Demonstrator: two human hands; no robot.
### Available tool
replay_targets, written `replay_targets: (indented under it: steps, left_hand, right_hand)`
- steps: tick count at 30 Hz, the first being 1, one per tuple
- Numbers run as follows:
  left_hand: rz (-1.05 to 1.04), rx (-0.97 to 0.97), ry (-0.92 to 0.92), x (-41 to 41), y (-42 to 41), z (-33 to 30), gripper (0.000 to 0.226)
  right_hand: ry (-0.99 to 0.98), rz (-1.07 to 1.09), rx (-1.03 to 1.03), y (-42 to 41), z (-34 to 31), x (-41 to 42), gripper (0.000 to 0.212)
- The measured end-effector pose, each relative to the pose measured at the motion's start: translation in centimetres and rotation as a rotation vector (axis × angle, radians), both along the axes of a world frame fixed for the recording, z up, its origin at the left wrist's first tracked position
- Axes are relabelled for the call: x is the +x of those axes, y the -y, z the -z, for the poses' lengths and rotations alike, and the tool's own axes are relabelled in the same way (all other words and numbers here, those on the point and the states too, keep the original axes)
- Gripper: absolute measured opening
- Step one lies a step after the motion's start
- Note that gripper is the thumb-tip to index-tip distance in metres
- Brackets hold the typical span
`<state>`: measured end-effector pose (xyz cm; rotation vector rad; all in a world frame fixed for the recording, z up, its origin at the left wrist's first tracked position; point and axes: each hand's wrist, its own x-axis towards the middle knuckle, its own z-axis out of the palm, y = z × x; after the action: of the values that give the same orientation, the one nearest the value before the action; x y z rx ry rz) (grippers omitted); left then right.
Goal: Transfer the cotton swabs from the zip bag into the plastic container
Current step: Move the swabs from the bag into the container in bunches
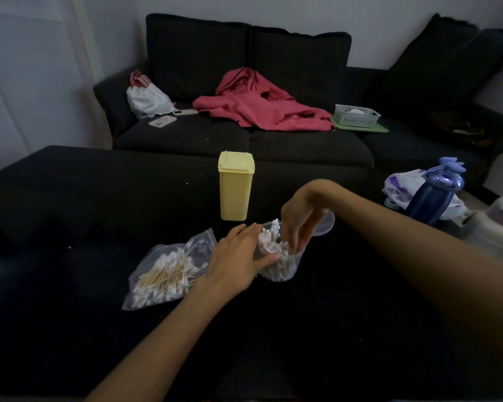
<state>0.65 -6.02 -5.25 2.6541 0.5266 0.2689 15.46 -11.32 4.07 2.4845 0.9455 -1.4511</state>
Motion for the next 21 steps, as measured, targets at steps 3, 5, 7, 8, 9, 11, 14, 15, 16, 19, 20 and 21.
replay_targets:
  steps: [3,5,7,8,9,11,14,15,16,19,20,21]
  left_hand:
    - [-0.028,0.033,0.209,-0.5,0.3,0.5,0.062]
    - [-0.027,0.053,0.299,-1.0,0.7,0.5,0.049]
    - [-0.015,0.085,0.338,-1.2,1.0,0.5,0.041]
    - [-0.002,0.098,0.349,-1.3,1.0,0.6,0.038]
    - [0.015,0.111,0.354,-1.3,1.0,0.6,0.035]
    - [0.062,0.138,0.363,-1.2,1.1,0.6,0.029]
    - [0.130,0.194,0.370,-1.2,1.2,0.6,0.023]
    - [0.145,0.205,0.358,-1.2,1.1,0.6,0.023]
    - [0.155,0.213,0.349,-1.1,1.1,0.7,0.023]
    - [0.166,0.253,0.336,-1.0,0.9,0.9,0.023]
    - [0.172,0.262,0.325,-1.0,0.9,0.9,0.024]
    - [0.177,0.261,0.318,-1.0,0.9,1.0,0.025]
  right_hand:
    - [-0.140,0.044,0.030,0.8,-0.3,0.6,0.027]
    - [-0.199,0.087,0.064,1.4,-0.1,0.9,0.021]
    - [-0.227,0.123,0.100,1.9,0.2,1.3,0.017]
    - [-0.229,0.128,0.114,2.0,0.4,1.4,0.015]
    - [-0.224,0.126,0.124,2.2,0.5,1.4,0.014]
    - [-0.209,0.130,0.136,2.4,0.9,1.5,0.012]
    - [-0.219,0.142,0.125,2.6,1.1,1.5,0.013]
    - [-0.236,0.150,0.119,2.6,1.0,1.6,0.013]
    - [-0.255,0.158,0.119,2.7,0.8,1.7,0.014]
    - [-0.308,0.176,0.155,3.2,0.6,2.1,0.017]
    - [-0.317,0.178,0.171,3.4,0.6,2.1,0.016]
    - [-0.318,0.179,0.186,3.5,0.7,2.0,0.015]
